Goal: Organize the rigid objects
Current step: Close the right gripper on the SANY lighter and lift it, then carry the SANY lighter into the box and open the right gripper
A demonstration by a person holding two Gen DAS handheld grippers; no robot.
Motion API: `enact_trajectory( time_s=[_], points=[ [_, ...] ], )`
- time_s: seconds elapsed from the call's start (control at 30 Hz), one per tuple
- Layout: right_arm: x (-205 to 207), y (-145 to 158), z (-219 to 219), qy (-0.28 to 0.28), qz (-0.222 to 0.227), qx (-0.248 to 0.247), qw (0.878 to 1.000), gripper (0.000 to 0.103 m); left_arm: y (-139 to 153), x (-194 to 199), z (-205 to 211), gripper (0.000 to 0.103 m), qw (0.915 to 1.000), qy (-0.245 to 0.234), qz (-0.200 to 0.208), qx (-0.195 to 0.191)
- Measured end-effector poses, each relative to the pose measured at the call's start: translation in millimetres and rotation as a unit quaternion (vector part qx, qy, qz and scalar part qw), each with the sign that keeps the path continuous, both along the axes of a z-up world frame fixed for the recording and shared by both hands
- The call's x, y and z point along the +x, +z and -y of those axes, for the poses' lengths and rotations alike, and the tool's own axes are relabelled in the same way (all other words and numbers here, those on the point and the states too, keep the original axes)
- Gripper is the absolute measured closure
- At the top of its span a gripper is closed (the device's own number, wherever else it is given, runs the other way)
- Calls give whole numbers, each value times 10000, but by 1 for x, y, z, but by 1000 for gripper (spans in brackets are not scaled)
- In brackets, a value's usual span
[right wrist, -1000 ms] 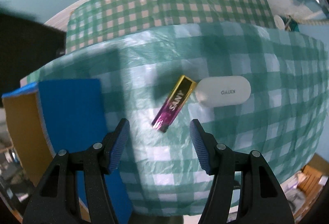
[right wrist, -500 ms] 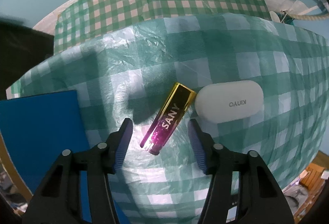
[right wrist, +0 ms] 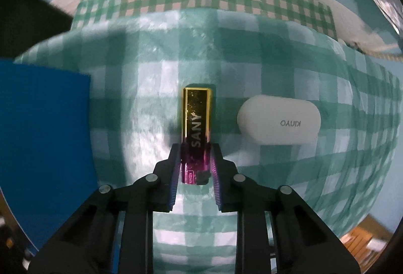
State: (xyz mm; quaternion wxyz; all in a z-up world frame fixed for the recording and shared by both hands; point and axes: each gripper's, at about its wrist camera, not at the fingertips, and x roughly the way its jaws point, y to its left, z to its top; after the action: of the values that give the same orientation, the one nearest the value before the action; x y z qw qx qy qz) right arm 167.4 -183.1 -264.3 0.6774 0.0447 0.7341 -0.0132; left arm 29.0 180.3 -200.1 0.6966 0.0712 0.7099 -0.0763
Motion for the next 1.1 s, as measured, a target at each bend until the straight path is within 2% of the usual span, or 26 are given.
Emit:
enact_trajectory(
  time_s=[0.17, 0.53, 0.6, 0.67, 0.83, 0.9, 1.1],
  points=[
    [-9, -2, 0, 372, -133, 85, 9992, 81, 1, 1, 1, 95, 10000, 4, 0, -8],
    [0, -3, 13, 56, -130, 193, 9997, 79, 1, 0, 3, 95, 10000, -42, 2, 13],
    [3, -4, 13, 53, -138, 172, 9997, 79, 1, 0, 4, 95, 10000, -39, 6, 12],
    [6, -5, 12, 32, -166, 130, 9998, 74, 1, 0, 4, 95, 10000, -29, 7, 5],
    [7, -5, 7, 103, -176, 52, 9998, 74, 2, 0, 3, 95, 10000, -26, 17, 12],
    [6, -5, 5, 156, -159, -49, 9997, 79, 2, 0, 3, 95, 10000, -25, 28, 10],
    [3, -2, 4, 194, -125, 60, 9997, 80, 3, 0, 2, 95, 10000, -14, 30, -8]
  ],
)
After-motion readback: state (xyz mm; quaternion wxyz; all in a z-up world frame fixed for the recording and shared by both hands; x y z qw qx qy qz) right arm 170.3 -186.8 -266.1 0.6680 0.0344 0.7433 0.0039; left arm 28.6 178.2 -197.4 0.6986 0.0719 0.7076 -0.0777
